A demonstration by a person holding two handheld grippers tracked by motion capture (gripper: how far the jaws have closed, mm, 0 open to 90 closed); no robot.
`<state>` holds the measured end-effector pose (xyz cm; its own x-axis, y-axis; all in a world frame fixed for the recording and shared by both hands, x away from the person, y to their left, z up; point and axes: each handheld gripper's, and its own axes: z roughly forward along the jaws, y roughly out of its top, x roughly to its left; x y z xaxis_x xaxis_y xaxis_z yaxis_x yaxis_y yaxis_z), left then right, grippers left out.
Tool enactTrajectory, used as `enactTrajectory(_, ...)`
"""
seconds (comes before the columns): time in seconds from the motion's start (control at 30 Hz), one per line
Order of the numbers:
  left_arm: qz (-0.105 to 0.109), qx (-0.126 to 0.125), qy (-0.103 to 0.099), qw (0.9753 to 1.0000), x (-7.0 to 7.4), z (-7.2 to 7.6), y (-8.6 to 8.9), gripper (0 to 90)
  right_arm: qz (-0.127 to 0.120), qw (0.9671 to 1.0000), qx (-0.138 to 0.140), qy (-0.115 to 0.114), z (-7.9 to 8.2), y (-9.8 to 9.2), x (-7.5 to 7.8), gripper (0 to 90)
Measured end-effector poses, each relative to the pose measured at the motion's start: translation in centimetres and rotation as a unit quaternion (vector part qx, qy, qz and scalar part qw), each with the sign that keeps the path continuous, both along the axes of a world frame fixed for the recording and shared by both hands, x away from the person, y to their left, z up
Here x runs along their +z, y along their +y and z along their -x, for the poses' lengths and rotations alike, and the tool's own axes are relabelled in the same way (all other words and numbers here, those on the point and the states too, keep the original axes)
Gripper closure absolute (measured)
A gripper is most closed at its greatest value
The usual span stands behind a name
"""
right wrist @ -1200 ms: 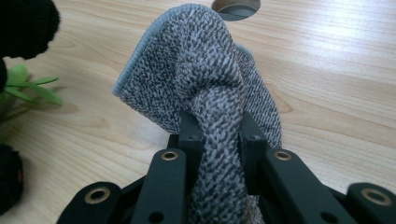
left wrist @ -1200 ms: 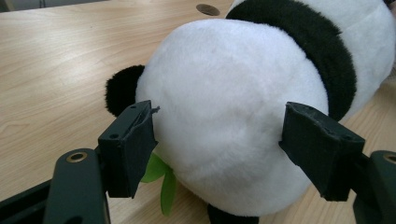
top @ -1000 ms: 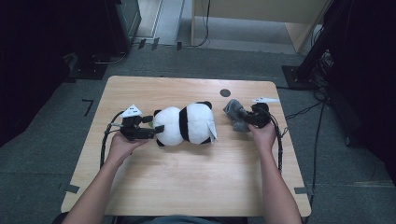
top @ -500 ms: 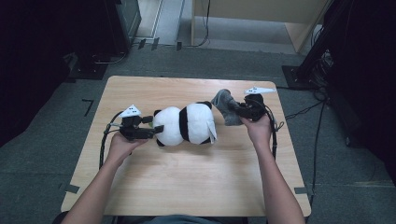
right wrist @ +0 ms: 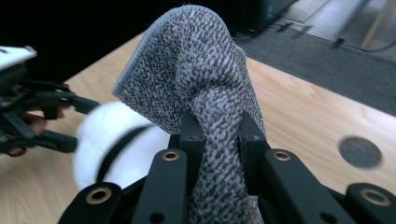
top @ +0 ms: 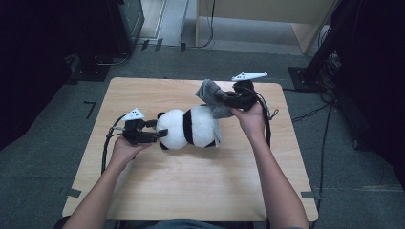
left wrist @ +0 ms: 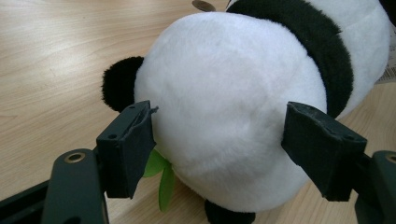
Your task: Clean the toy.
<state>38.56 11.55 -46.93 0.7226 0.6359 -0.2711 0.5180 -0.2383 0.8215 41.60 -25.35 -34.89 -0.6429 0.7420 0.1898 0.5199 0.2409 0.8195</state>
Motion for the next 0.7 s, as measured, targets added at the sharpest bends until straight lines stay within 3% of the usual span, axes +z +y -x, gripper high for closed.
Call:
enactTrajectory(0.1,-0.002,-0.003,-0.005,1.0000,-0.1,0.0,0.0,24.9,0.003,0.9998,0.018,0.005,-0.4,1.8,0.2,78.2)
enactTrajectory(0.27,0.003,-0.007,-0.005,1.0000,-0.5,-0.2,0.0,24.8,0.025,0.9983,0.041,0.034,-1.3,4.3,-1.6,78.3)
enactTrajectory(0.47,0.001,-0.007,-0.015,0.9999,-1.3,-0.3,-0.2,19.9,0.020,0.9982,0.038,0.043,-1.6,4.3,-3.0,78.8)
enactTrajectory(0.6,0.013,0.007,0.003,0.9999,-2.1,-0.9,-0.5,7.5,0.023,0.9980,0.039,0.045,-1.6,4.3,-3.3,78.9)
enactTrajectory(0.7,0.030,-0.006,0.013,0.9995,-2.8,-1.4,-0.6,4.3,0.030,0.9978,0.042,0.042,-1.6,4.6,-3.4,79.0)
